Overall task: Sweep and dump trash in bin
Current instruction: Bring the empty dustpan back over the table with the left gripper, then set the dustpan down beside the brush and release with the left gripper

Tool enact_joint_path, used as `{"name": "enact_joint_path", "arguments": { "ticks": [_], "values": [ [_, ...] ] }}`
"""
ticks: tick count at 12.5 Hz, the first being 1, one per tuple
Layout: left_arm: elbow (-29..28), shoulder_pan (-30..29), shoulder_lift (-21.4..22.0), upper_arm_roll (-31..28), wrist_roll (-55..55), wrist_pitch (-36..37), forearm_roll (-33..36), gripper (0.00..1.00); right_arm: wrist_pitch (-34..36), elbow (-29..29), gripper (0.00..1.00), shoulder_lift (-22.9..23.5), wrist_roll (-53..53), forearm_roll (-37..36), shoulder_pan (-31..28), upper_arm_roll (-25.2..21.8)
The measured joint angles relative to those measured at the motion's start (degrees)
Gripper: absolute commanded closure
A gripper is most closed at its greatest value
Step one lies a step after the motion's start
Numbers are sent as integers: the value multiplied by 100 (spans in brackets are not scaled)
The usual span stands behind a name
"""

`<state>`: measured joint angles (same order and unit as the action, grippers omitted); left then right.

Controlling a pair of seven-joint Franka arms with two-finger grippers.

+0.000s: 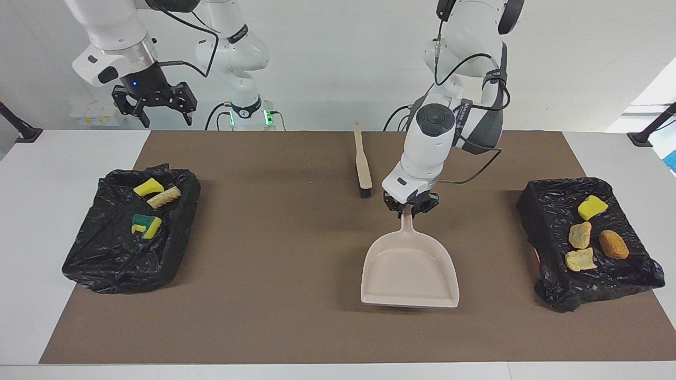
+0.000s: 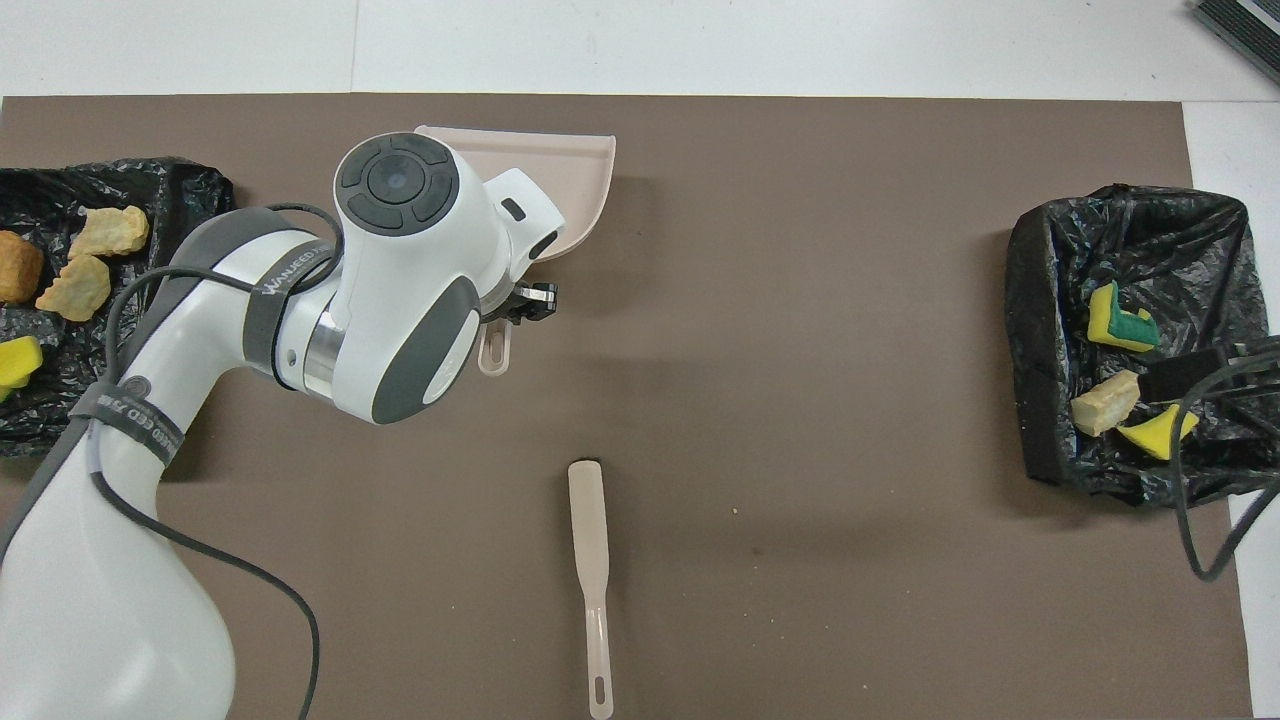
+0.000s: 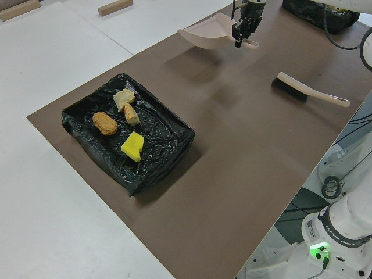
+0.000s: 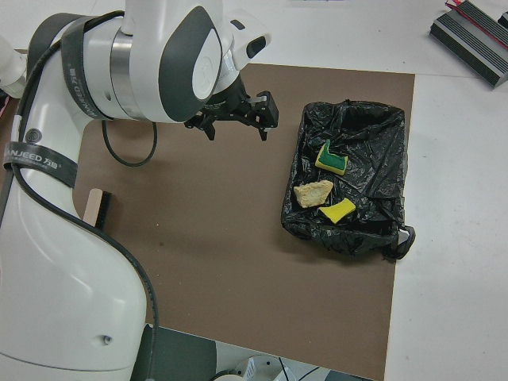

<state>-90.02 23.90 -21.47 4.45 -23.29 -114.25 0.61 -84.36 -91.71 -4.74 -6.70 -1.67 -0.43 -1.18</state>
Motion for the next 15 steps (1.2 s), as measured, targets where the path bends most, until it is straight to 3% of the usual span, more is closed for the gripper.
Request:
{"name": "enact_joint_path", "arguments": {
  "ticks": [3, 15],
  "values": [
    [0, 53, -73, 0, -171, -344, -345, 100, 0, 0, 0, 0, 0, 0, 0, 0],
    [-313, 543, -361, 3, -216, -468, -364, 99, 0, 0, 0, 0, 0, 0, 0, 0]
  ]
}}
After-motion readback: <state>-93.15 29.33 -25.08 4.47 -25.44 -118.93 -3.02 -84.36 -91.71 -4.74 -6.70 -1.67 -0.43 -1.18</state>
